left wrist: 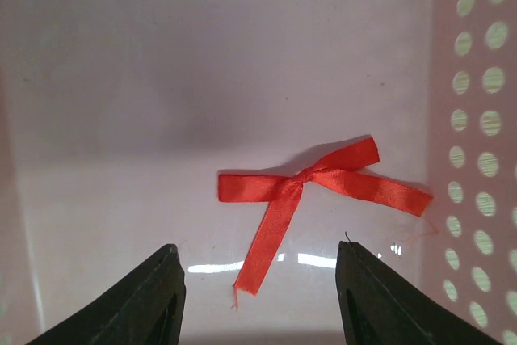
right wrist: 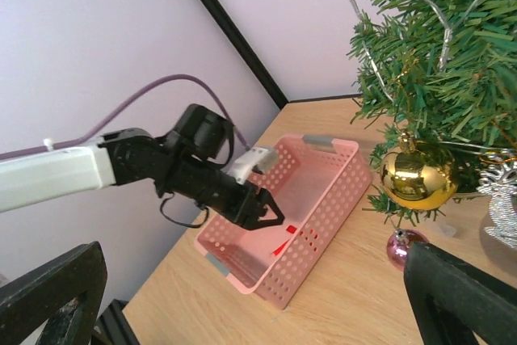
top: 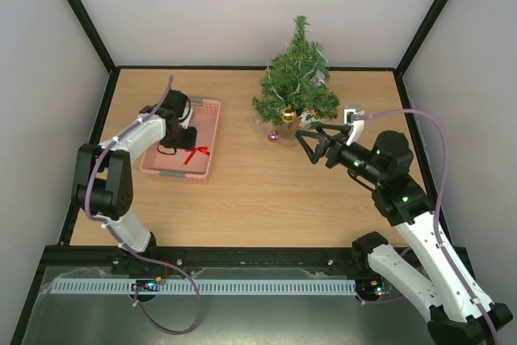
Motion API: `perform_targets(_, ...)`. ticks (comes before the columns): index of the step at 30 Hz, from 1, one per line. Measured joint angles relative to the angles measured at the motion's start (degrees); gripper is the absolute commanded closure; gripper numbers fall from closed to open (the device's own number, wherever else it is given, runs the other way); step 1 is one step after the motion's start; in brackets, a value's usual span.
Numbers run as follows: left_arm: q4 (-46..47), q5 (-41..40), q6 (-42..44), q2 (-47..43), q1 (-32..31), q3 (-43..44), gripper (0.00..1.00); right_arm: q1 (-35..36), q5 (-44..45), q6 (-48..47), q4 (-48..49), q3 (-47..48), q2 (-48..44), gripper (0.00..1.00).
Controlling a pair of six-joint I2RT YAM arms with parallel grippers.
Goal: Decorate the small christmas tree
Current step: Pick up the decoration item from the storage box.
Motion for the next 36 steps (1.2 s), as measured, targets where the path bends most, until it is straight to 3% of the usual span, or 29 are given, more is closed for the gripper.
perform_targets(3, 0.6, 0.6, 0.9, 2.7, 0.0, 0.0, 0.49, 0.0, -0.9, 2.3, 1.9, -0.7, 0.7, 0.0)
perform_targets(10, 3.3, 2.3, 2.2, 7.8, 2.1, -0.3, 0.6, 0.0, 0.2, 3.7, 2.8, -1.7, 0.4, 0.01)
perform_targets(20, 5.7, 4.2, 3.5, 10.6, 4.0, -0.5, 0.68, 0.0, 6.7, -0.6, 0.5, -2.0, -3.0, 0.02)
perform_targets(27, 6.0, 6.6, 4.0, 10.6, 3.6, -0.8, 0.97, 0.0, 10.6, -5.2, -3.2, 1.1, -2.8, 0.02)
perform_targets(36, 3.1, 4.5, 3.8, 5.9, 2.6, -0.7, 0.98, 0.0, 15.5, -9.1, -6.3, 2.0, -3.5, 0.02)
